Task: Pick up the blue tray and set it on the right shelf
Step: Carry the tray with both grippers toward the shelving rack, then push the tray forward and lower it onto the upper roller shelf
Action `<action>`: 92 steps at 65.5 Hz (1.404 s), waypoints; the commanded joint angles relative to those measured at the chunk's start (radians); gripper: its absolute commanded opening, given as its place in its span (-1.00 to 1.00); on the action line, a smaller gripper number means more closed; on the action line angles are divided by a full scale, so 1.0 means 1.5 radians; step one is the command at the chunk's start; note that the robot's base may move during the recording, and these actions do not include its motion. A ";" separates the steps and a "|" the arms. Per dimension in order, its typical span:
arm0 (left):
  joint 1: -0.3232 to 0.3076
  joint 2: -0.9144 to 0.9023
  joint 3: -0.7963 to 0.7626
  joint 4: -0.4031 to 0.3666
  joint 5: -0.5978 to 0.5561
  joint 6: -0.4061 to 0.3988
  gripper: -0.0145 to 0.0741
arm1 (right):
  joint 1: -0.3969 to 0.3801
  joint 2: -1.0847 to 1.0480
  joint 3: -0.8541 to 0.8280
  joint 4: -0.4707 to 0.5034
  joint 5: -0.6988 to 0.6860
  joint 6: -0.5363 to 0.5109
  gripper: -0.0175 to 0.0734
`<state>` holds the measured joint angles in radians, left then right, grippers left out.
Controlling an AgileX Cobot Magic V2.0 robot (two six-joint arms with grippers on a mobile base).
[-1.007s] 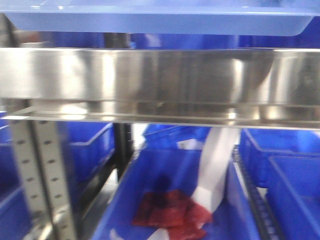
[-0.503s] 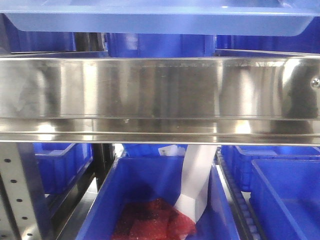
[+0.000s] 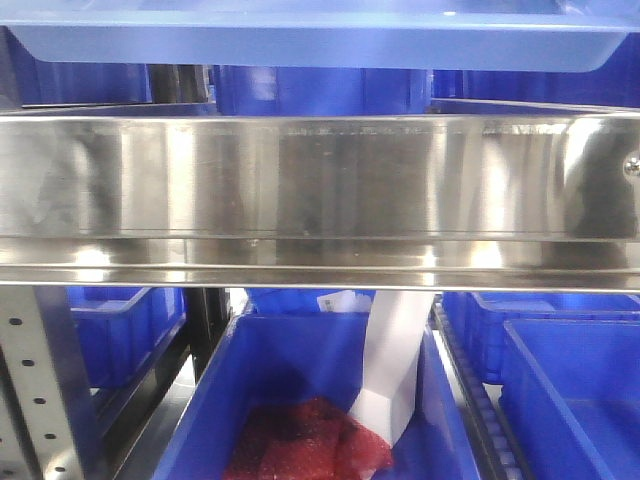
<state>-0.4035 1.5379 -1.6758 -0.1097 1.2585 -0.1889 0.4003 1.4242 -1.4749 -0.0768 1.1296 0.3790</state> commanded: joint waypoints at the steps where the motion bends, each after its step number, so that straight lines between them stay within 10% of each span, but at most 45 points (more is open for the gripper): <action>1: -0.005 -0.030 -0.018 -0.010 0.053 0.007 -0.78 | 0.000 -0.025 -0.018 -0.019 -0.029 -0.017 -0.49; 60: -0.002 -0.021 -0.019 -0.070 0.047 0.017 -0.78 | 0.000 -0.025 -0.018 -0.017 -0.047 -0.017 -0.49; 92: 0.028 0.107 -0.116 -0.012 -0.052 0.022 -0.78 | -0.051 0.090 -0.151 -0.015 -0.056 -0.040 -0.49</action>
<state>-0.3756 1.6977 -1.8052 -0.1238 1.2172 -0.1787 0.3352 1.5540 -1.6467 -0.0934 1.1160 0.3429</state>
